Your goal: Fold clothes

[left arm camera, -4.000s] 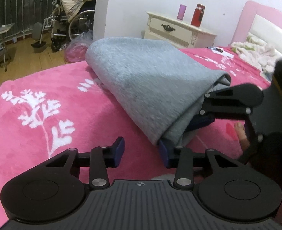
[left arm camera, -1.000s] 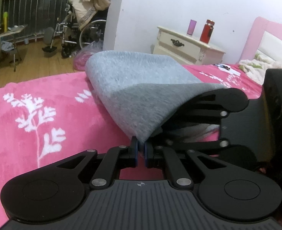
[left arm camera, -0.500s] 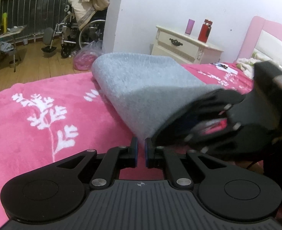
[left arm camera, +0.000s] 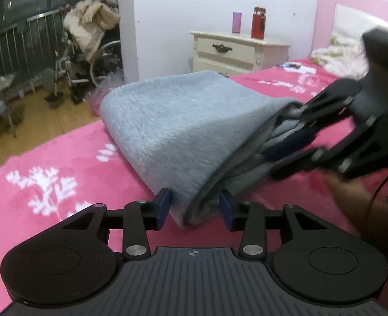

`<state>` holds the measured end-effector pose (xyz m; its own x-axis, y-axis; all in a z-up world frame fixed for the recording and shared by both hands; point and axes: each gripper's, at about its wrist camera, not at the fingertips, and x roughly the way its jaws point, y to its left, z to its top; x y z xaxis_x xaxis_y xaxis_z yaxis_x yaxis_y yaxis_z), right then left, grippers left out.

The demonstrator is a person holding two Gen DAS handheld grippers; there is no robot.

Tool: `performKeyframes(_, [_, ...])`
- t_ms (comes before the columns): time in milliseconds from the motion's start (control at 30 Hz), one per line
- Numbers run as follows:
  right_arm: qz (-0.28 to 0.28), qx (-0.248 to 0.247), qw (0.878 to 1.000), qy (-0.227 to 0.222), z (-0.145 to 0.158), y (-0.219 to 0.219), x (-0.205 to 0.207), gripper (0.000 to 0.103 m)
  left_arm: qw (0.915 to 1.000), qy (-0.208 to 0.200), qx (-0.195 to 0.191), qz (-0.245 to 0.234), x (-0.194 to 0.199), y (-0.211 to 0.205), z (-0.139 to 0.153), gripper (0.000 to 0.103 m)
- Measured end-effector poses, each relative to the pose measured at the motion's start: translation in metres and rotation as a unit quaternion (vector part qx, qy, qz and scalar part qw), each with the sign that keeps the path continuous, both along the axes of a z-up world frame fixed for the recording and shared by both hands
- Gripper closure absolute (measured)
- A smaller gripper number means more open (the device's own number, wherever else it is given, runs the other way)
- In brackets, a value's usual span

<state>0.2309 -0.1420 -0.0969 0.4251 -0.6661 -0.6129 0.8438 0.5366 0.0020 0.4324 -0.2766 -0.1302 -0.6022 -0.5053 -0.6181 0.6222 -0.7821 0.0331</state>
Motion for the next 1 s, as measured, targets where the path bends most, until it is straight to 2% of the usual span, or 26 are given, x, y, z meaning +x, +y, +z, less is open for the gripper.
performKeyframes(100, [-0.021, 0.007, 1.000, -0.007, 0.003, 0.000, -0.012, 0.086, 0.9995, -0.017, -0.023, 0.010, -0.008, 0.001, -0.005, 0.063])
performKeyframes(233, [-0.012, 0.008, 1.000, -0.022, -0.001, -0.009, -0.005, 0.087, 0.9989, -0.026, -0.034, 0.021, -0.011, 0.002, -0.008, 0.062])
performKeyframes(300, [-0.024, -0.003, 1.000, -0.006, -0.009, -0.015, 0.001, 0.091, 0.9986, -0.029, -0.033, 0.030, -0.010, 0.001, -0.009, 0.062])
performKeyframes(367, [-0.060, -0.027, 0.997, 0.029, -0.019, -0.021, 0.001, 0.102, 0.9983, -0.033, -0.023, 0.041, -0.008, -0.002, -0.011, 0.063])
performKeyframes(400, [-0.078, -0.034, 0.996, 0.037, -0.023, -0.024, 0.000, 0.103, 0.9985, -0.032, -0.015, 0.042, -0.008, -0.004, -0.012, 0.063])
performKeyframes(467, [-0.101, -0.030, 0.994, 0.026, -0.026, -0.028, -0.005, 0.103, 0.9986, -0.033, -0.014, 0.040, -0.008, -0.004, -0.013, 0.064])
performKeyframes(667, [-0.051, -0.033, 0.998, 0.013, -0.010, -0.006, -0.006, 0.103, 0.9984, -0.039, -0.020, 0.035, -0.006, -0.002, -0.012, 0.064])
performKeyframes(767, [-0.043, -0.020, 0.998, 0.030, -0.017, -0.005, -0.004, 0.103, 0.9984, -0.040, -0.020, 0.036, -0.007, -0.003, -0.013, 0.064])
performKeyframes(833, [-0.062, -0.021, 0.997, 0.049, -0.028, -0.012, -0.003, 0.103, 0.9984, -0.040, -0.018, 0.036, -0.007, -0.003, -0.013, 0.064])
performKeyframes(1000, [-0.116, -0.052, 0.991, 0.051, -0.030, -0.017, 0.001, 0.103, 0.9984, -0.040, -0.016, 0.037, -0.007, -0.004, -0.013, 0.064])
